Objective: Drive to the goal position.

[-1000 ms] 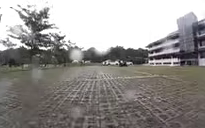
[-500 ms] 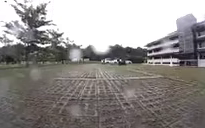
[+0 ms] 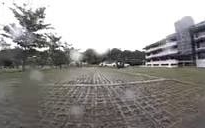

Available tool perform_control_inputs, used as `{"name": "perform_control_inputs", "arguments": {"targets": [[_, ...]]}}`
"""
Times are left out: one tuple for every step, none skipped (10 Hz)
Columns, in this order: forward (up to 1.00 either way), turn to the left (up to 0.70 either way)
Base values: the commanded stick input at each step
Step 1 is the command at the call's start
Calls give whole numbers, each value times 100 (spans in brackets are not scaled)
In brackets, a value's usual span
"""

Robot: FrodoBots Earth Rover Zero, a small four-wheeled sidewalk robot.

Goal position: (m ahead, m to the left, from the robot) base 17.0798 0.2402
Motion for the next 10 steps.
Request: {"name": "perform_control_inputs", "arguments": {"targets": [[85,0],[85,0],[85,0],[85,0],[85,0],[85,0],[85,0],[85,0],[85,0],[85,0]]}}
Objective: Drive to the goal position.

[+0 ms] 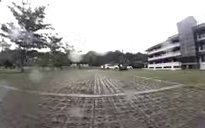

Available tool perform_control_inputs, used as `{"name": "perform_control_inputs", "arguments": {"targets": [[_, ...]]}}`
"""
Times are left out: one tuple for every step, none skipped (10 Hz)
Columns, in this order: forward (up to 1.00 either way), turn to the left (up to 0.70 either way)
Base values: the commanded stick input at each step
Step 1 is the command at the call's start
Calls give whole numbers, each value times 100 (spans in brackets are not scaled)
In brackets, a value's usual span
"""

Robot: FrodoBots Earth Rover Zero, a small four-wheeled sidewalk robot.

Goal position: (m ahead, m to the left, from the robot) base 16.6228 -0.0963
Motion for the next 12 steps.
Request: {"name": "perform_control_inputs", "arguments": {"targets": [[85,0],[85,0],[85,0],[85,0],[85,0],[85,0],[85,0],[85,0],[85,0],[85,12],[85,34],[85,26]]}}
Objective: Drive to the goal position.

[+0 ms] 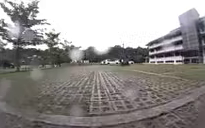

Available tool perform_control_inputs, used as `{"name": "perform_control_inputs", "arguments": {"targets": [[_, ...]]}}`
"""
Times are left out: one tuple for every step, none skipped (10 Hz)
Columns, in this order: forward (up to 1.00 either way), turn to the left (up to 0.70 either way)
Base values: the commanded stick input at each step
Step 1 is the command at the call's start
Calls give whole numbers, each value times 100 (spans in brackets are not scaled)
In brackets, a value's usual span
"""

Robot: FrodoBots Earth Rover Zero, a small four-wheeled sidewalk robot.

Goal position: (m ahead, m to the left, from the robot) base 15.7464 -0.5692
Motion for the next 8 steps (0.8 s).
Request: {"name": "perform_control_inputs", "arguments": {"targets": [[85,0],[85,0],[85,0],[85,0],[85,0],[85,0],[85,0],[85,0]]}}
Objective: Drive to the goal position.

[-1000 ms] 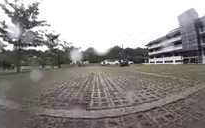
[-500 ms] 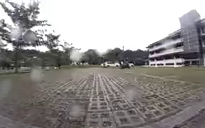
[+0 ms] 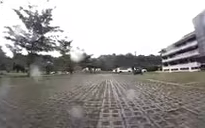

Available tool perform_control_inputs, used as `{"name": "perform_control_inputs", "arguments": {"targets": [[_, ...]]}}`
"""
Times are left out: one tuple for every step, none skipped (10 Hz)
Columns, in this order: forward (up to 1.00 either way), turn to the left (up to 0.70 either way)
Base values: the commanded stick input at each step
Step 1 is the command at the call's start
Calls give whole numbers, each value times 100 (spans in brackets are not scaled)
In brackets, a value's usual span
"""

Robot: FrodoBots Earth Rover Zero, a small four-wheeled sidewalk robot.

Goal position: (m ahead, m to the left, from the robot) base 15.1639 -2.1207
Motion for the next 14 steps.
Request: {"name": "perform_control_inputs", "arguments": {"targets": [[85,0],[85,0],[85,0],[85,0],[85,0],[85,0],[85,0],[85,0],[85,0],[85,0],[85,0],[85,0],[85,0],[85,0]]}}
